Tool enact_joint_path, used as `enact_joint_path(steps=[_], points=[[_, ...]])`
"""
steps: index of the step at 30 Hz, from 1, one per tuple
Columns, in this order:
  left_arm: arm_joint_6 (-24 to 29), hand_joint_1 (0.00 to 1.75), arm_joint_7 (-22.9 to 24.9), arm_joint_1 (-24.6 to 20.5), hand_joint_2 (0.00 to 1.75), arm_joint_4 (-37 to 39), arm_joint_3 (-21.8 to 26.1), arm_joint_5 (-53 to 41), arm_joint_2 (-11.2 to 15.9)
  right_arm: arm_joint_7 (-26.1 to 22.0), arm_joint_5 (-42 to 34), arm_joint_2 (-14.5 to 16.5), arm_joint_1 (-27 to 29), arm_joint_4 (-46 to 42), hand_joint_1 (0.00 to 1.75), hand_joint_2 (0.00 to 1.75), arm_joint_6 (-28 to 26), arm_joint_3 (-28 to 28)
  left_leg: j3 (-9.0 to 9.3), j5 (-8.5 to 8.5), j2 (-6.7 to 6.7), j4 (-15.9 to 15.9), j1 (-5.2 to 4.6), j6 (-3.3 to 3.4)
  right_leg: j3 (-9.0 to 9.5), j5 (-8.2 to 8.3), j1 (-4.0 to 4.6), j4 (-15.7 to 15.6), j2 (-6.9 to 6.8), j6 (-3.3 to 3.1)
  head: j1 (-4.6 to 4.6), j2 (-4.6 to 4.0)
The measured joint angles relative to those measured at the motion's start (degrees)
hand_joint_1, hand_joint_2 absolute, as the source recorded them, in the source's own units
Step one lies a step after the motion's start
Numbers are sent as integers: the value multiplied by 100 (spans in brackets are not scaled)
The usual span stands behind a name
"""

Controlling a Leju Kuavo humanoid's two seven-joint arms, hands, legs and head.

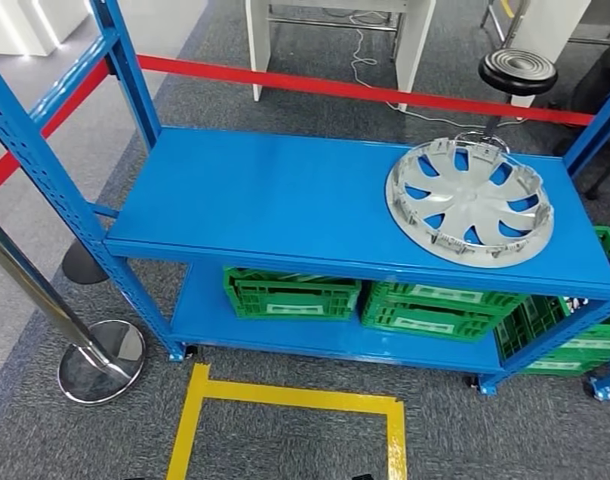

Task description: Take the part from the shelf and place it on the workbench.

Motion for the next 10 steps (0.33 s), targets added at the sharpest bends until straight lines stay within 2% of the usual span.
enact_joint_path(steps=[2, 3, 4, 6, 7, 9, 10], points=[[-4, 0, 6, -3, 0, 1, 2, -16, -3, 4, 6, -7, 7, 1, 0, 0, -9, -1, 64, -81, -2, 2, -16, -50, 72, 366, 25, -444, -7, -65, 6, 1], [-13, 0, 23, -5, 0, 2, 3, -28, -5, -1, 9, -9, 8, 1, 0, 0, -17, 0, 79, -98, 1, 15, -21, -82, 85, 417, 36, -512, -5, -91, 6, 1], [-25, 0, 51, -10, 0, 2, 4, -48, -7, -6, 11, -10, 7, 1, 0, 0, -25, 0, 97, -103, 4, 20, -25, -114, 120, 402, 40, -533, -1, -112, 11, 1], [-43, 0, 149, -20, 0, 2, 4, -100, -10, -11, 7, -7, 7, 1, 0, 0, -48, 0, 94, -119, 12, 117, -26, -163, 214, 453, 12, -607, 4, -152, 9, 1], [-42, 0, 207, -31, 0, 2, 4, -127, -11, -9, 4, -5, 8, 1, 0, 0, -59, -1, 25, -177, 13, 267, -24, -193, 266, 454, -6, -648, 2, -168, 7, 1], [-34, 0, 329, -48, 0, 2, 4, -166, -10, -3, 5, -4, 10, 1, 0, 0, -71, -1, -281, -445, 15, 844, -7, -261, 330, 437, -23, -693, 7, -199, -4, 0], [-32, 0, 357, -51, 0, 2, 4, -172, -10, -2, 6, -4, 10, 1, 0, 0, -71, -1, -384, -539, 15, 1030, 0, -280, 339, 429, -25, -696, 11, -208, -6, 0]])
